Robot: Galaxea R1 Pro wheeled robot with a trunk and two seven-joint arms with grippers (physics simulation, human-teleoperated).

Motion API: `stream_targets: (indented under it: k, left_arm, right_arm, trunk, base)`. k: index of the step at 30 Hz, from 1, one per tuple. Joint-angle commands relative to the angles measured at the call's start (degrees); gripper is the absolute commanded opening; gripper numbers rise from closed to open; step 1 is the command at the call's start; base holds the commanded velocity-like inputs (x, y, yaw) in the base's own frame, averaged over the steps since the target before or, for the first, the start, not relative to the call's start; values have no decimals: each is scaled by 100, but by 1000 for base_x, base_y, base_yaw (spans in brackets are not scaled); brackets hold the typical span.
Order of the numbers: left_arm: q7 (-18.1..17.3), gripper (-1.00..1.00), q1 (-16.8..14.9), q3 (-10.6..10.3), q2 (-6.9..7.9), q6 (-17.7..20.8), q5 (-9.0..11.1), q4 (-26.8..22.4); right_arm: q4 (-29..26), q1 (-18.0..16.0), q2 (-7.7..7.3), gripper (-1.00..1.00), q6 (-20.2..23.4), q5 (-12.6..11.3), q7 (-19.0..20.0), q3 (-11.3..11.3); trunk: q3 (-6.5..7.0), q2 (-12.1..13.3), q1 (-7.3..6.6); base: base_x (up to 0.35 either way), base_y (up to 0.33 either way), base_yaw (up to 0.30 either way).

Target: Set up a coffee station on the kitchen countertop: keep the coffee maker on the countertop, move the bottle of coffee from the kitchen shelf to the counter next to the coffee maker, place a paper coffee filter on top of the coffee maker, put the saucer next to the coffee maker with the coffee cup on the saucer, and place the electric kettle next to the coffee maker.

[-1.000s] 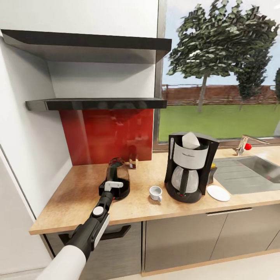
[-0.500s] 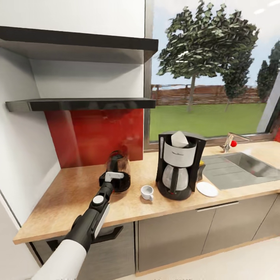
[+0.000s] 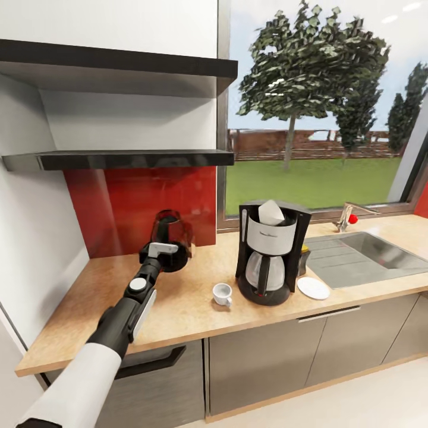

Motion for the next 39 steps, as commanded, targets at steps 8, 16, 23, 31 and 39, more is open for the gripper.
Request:
stream_targets:
  k: [8,16,23,31,39]
  left_arm:
    - [-425,-100,45,-3,20,20,-82,11]
    - [-596,-100,45,12,199,-8,-64,40]
    - [-557,-100,45,-1,194,-57,-73,63]
    - [-555,-100,53,-10,168,-64,-33,66]
    - [-555,-100,61,-19,163,-68,-40,66]
  right_arm:
    - [39,0,-45,100,3,35,60,-11]
    - [469,0,-38,100,6,23,156,-20]
    - [471,0,-29,100,11,22,159,-20]
    - [471,0,-20,100,20,20,159,-28]
    - [471,0,-13,100,29,19,159,-28]
  trunk:
    - [-1,-5,2]
    - [-1,-5,2]
    - [-1,-5,2]
    - [-1,-5,2]
    - [-1,-5,2]
  base:
    - [1,0,0]
    - [236,0,0]
    - [44,0,0]
    - [138,0,-144]
    - [77,0,-14]
